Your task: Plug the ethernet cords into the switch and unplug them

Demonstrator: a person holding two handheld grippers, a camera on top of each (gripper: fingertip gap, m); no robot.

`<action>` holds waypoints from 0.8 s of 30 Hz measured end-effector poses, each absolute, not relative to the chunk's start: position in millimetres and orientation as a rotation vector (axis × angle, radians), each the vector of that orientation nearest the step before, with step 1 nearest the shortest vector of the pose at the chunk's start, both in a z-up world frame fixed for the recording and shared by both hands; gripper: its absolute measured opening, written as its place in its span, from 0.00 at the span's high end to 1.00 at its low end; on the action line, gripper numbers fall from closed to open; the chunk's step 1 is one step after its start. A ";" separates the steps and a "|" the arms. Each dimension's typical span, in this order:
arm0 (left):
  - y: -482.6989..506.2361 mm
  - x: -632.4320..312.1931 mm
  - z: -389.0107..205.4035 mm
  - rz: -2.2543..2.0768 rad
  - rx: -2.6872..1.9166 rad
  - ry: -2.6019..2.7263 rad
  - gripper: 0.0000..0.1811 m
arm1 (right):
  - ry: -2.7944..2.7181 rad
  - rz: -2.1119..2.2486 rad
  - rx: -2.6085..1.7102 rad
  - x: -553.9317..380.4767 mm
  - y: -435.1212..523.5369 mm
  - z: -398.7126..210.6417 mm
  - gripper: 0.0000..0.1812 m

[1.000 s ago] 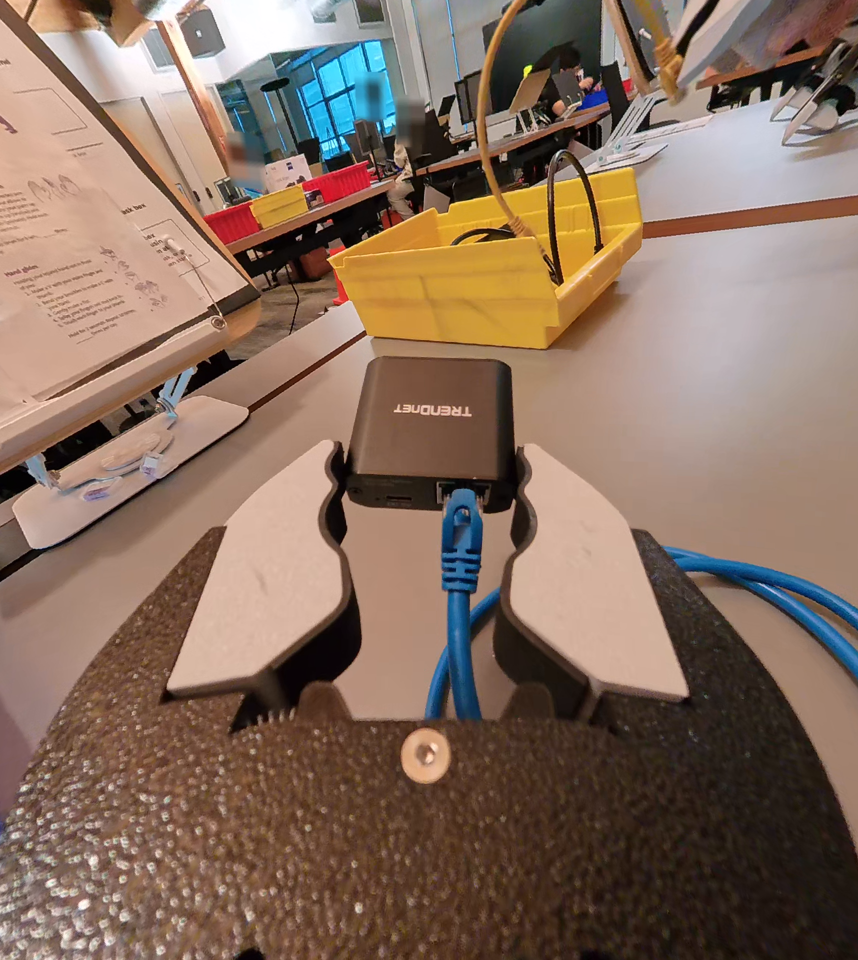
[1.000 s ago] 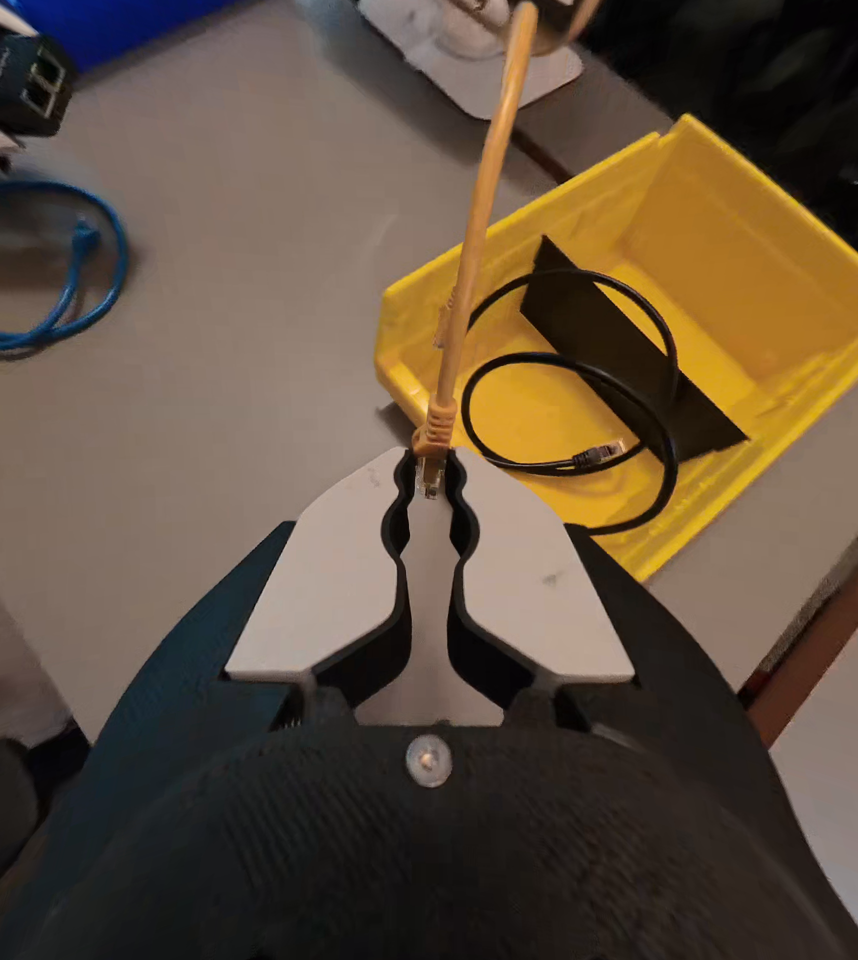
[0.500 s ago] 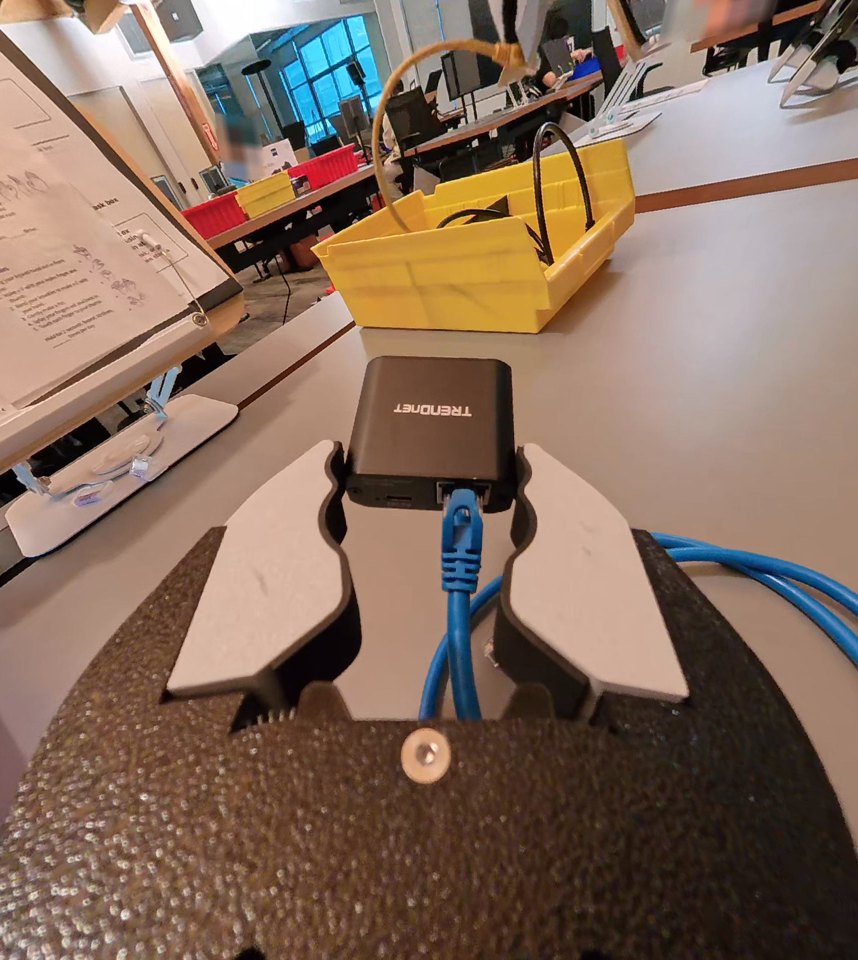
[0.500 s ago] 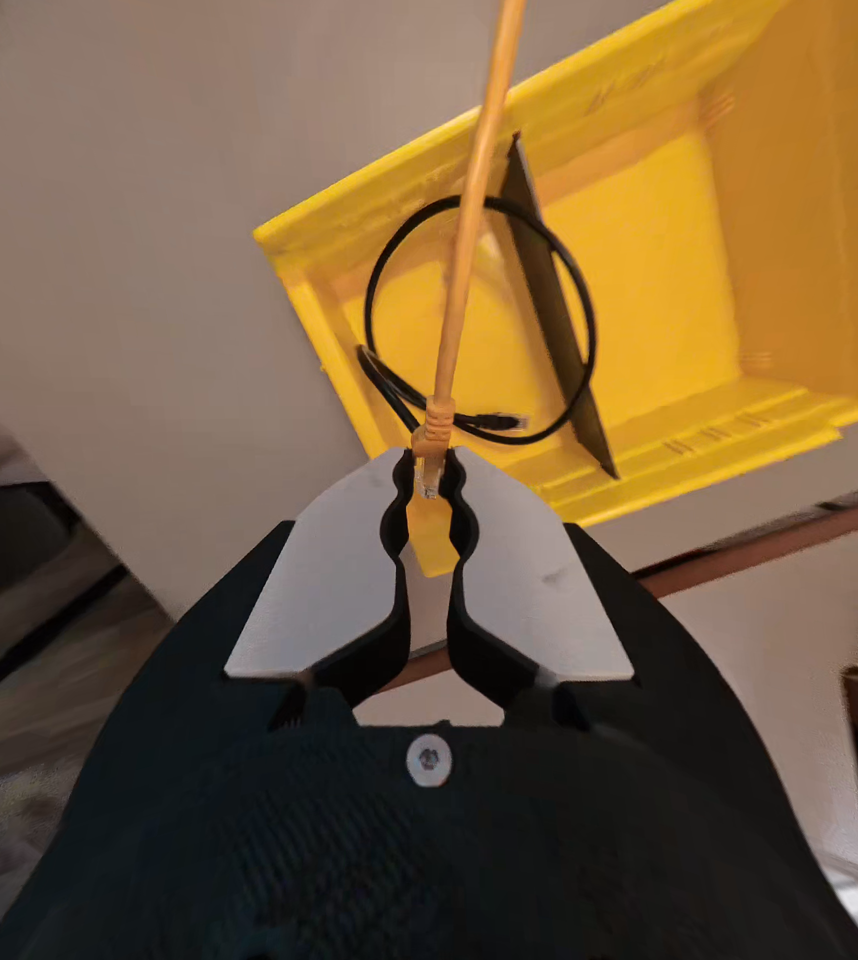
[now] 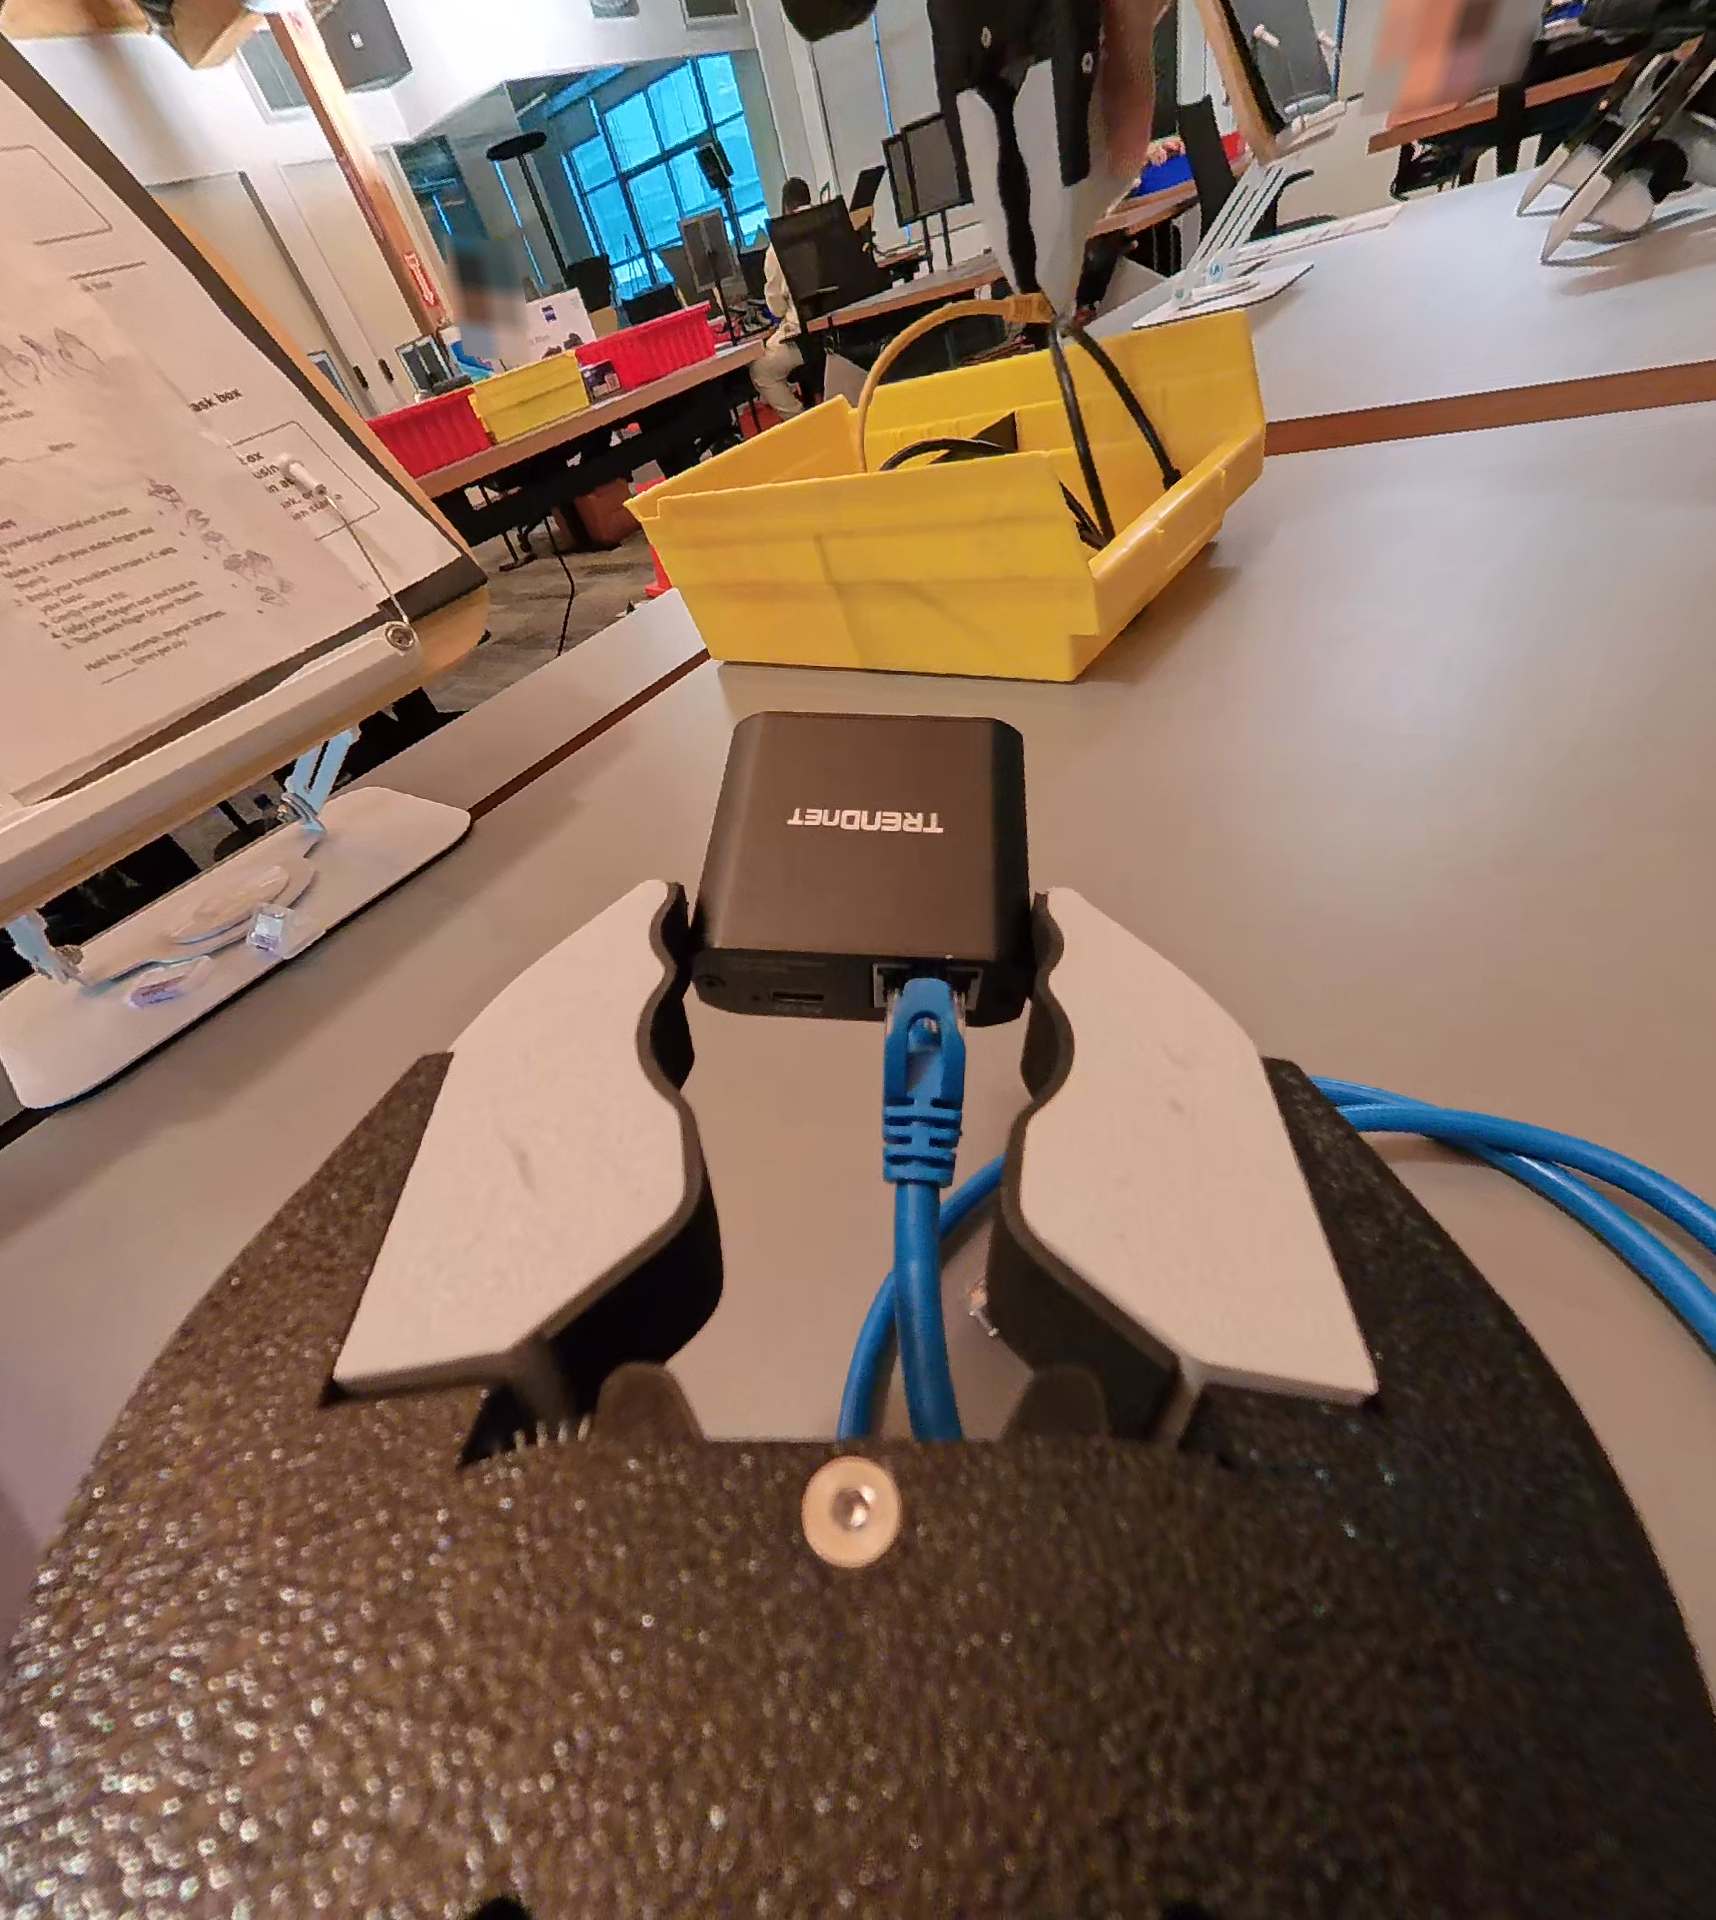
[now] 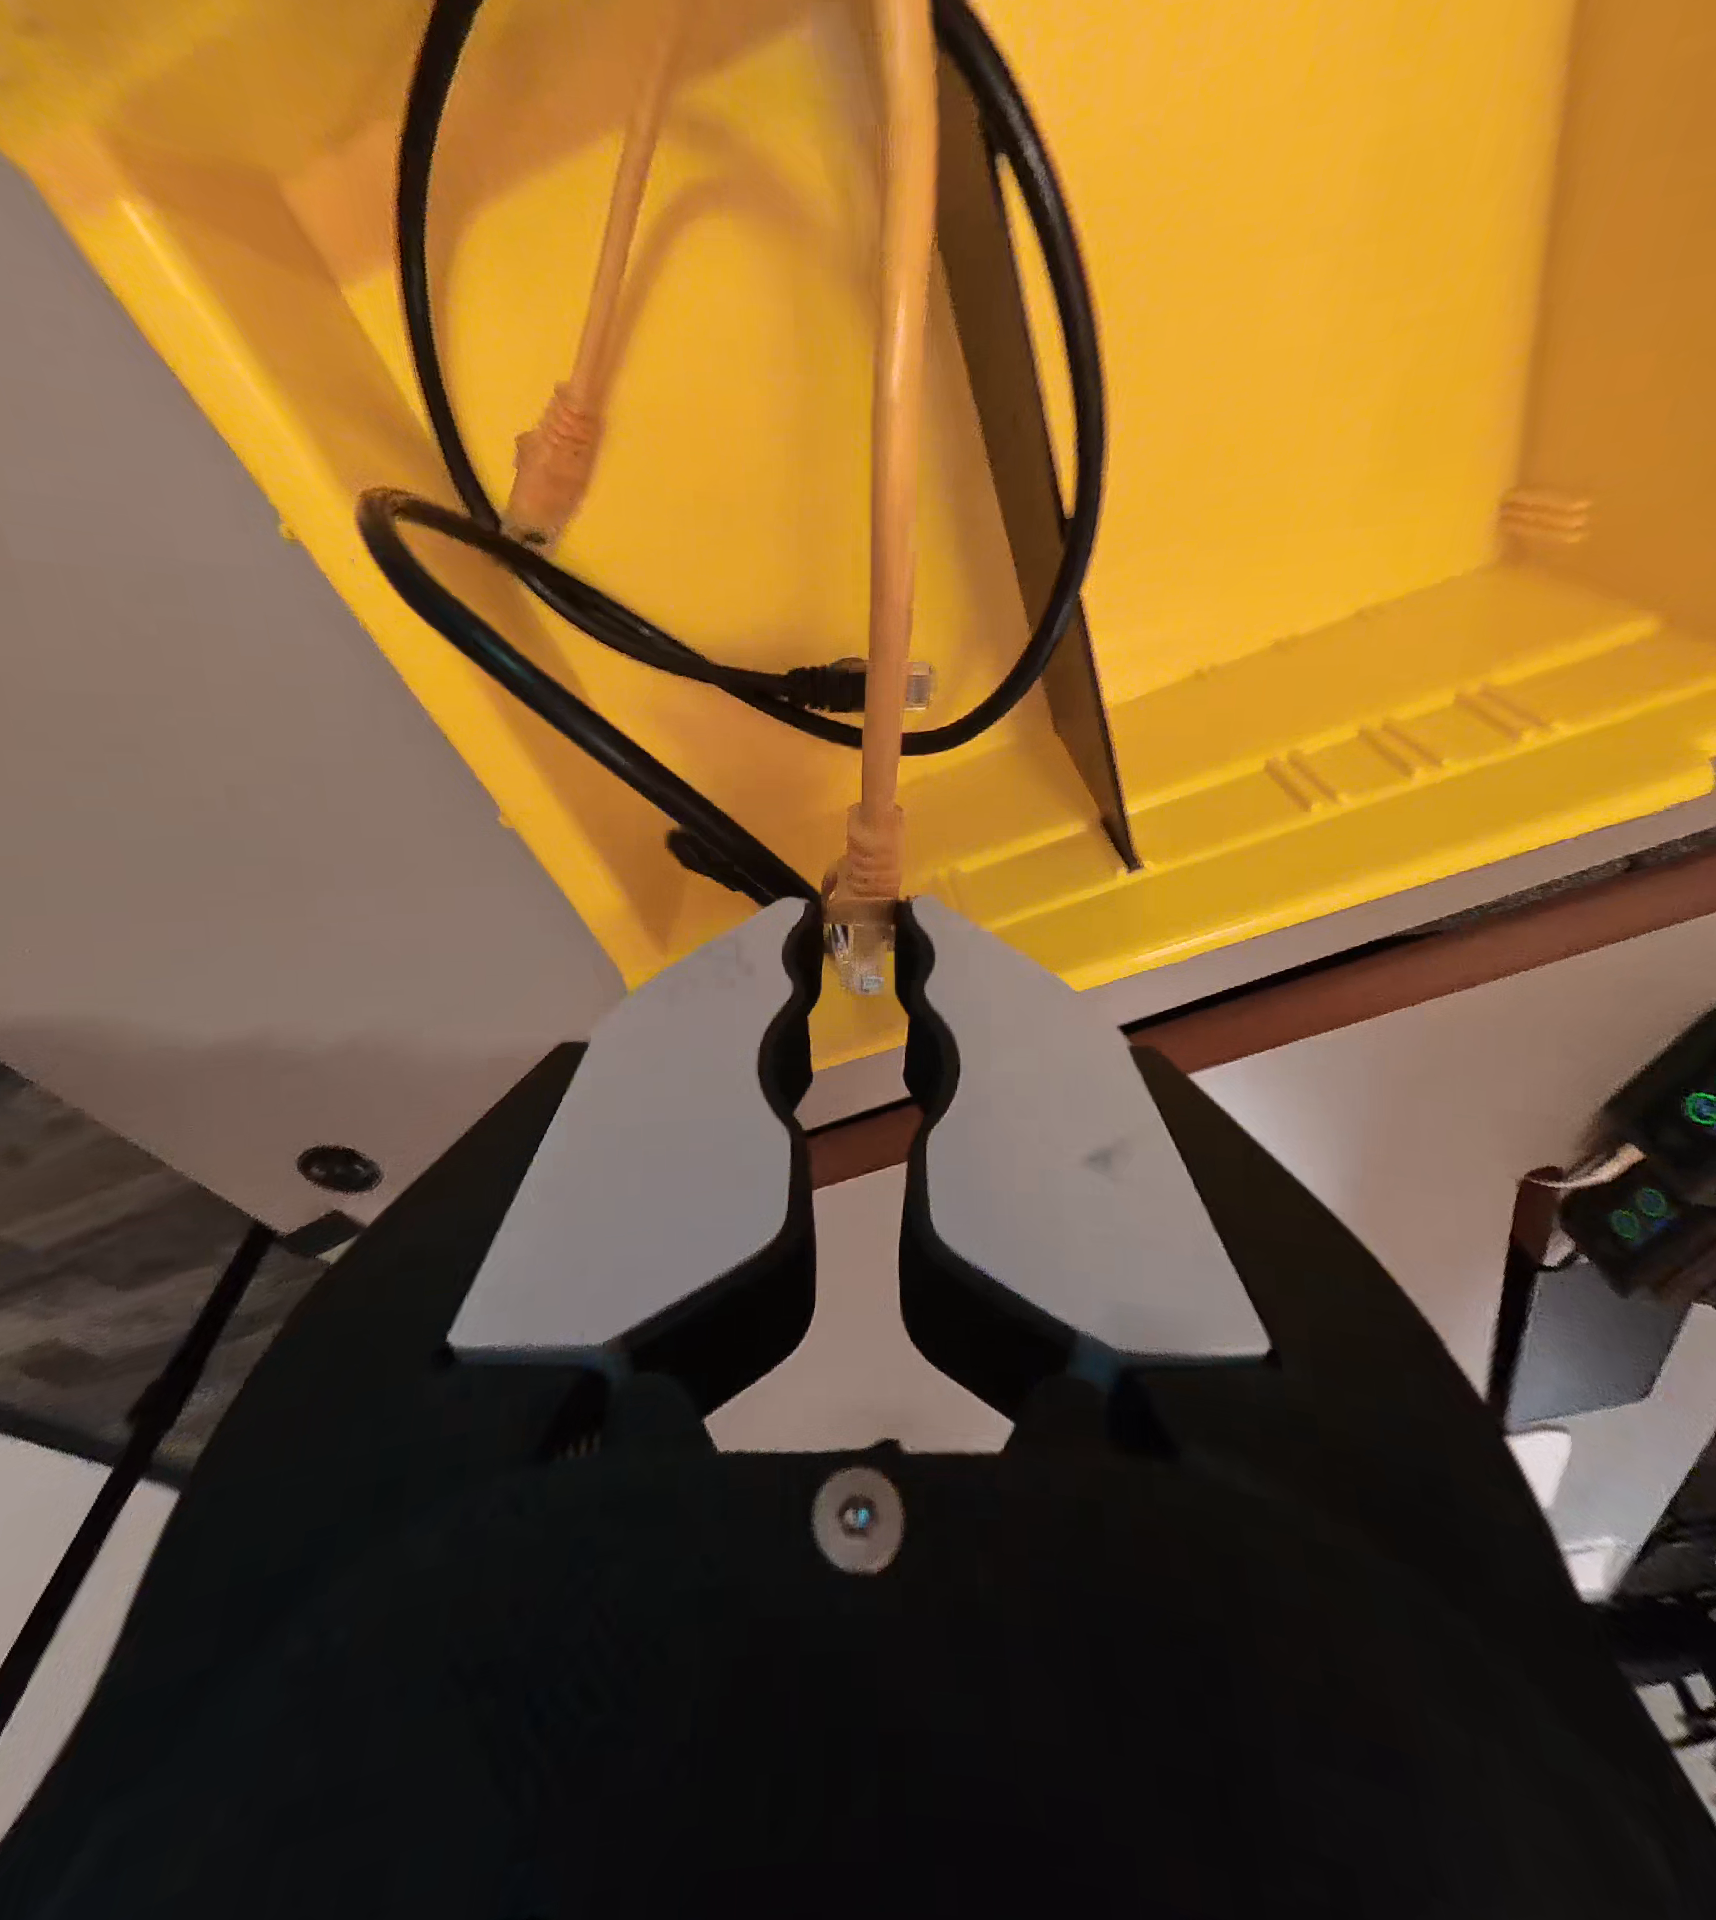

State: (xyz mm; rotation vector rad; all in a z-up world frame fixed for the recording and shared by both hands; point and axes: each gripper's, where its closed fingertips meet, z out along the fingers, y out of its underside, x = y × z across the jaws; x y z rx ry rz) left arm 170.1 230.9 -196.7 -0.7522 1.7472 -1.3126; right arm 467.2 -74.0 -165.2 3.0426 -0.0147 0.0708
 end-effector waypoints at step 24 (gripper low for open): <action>233.8 168.0 -177.0 -1.360 -0.807 1.688 0.66 | -1.701 -1.274 4.116 197.7 156.7 -133.9 0.67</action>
